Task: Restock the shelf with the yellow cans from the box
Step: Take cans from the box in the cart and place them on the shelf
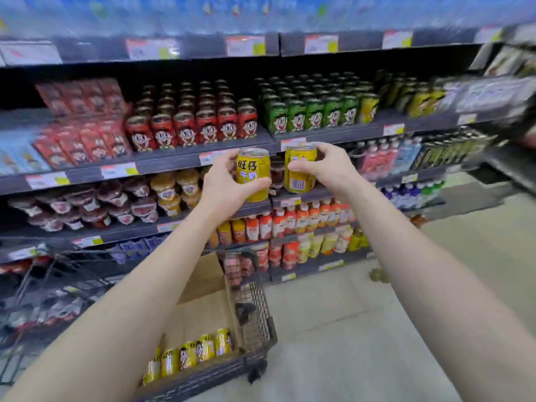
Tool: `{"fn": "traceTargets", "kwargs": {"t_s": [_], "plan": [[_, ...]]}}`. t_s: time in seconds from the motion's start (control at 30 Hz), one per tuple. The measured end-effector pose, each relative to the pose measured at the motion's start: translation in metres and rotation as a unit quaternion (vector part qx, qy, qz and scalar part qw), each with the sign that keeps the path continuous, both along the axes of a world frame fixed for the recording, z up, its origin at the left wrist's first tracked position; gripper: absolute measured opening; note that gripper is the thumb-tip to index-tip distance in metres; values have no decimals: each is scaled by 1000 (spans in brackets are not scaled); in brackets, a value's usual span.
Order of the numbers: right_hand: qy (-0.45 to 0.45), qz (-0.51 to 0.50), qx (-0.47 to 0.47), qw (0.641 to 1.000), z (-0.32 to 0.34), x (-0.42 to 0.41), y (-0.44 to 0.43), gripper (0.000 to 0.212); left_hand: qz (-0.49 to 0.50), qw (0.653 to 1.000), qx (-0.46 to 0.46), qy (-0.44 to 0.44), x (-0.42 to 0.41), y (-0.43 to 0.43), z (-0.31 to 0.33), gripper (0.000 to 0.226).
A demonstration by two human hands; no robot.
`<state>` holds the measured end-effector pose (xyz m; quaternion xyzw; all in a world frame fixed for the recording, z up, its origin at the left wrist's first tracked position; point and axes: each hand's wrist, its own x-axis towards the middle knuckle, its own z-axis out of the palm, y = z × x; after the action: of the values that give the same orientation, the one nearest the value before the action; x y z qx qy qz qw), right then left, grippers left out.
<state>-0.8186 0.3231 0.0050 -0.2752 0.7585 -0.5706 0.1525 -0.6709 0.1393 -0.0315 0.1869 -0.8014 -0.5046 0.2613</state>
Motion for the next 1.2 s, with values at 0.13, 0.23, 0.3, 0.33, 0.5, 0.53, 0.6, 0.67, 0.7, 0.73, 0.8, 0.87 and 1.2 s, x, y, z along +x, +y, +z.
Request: {"fn": "traceTargets", "kwargs": {"t_s": [0.13, 0.23, 0.3, 0.33, 0.5, 0.53, 0.6, 0.67, 0.7, 0.73, 0.8, 0.87, 1.2], "plan": [[4, -6, -19, 1000, 25, -65, 64, 56, -11, 1000, 0, 17, -66, 51, 30, 78], [-7, -3, -29, 1000, 38, -114, 108, 53, -4, 1000, 5, 22, -121, 95, 43, 77], [-17, 0, -38, 999, 46, -143, 137, 44, -6, 1000, 0, 23, -156, 124, 48, 71], [-20, 0, -43, 999, 49, -157, 150, 42, -8, 1000, -1, 24, -173, 137, 49, 69], [-25, -18, -59, 998, 57, -226, 197, 45, -20, 999, 6, 33, -250, 181, 55, 75], [-27, -21, -64, 997, 58, -239, 202, 43, -20, 999, 3, 34, -266, 185, 56, 75], [-26, -27, -70, 997, 59, -266, 209, 39, -19, 999, 5, 38, -295, 195, 59, 78], [-24, -29, -71, 997, 58, -292, 210, 37, -19, 999, 20, 44, -324, 198, 59, 74], [-21, -30, -69, 997, 56, -307, 210, 37, -20, 998, 24, 48, -339, 198, 57, 74], [-21, -32, -66, 997, 54, -322, 208, 38, -20, 998, 25, 49, -354, 196, 55, 74], [-22, -35, -63, 997, 47, -354, 201, 38, -22, 998, 22, 54, -384, 189, 49, 74], [-20, -39, -61, 997, 41, -387, 191, 39, -25, 998, 19, 60, -415, 178, 42, 74], [-39, -73, -61, 995, 15, -525, 121, 46, -11, 999, 18, 50, -533, 135, 25, 87]]}}
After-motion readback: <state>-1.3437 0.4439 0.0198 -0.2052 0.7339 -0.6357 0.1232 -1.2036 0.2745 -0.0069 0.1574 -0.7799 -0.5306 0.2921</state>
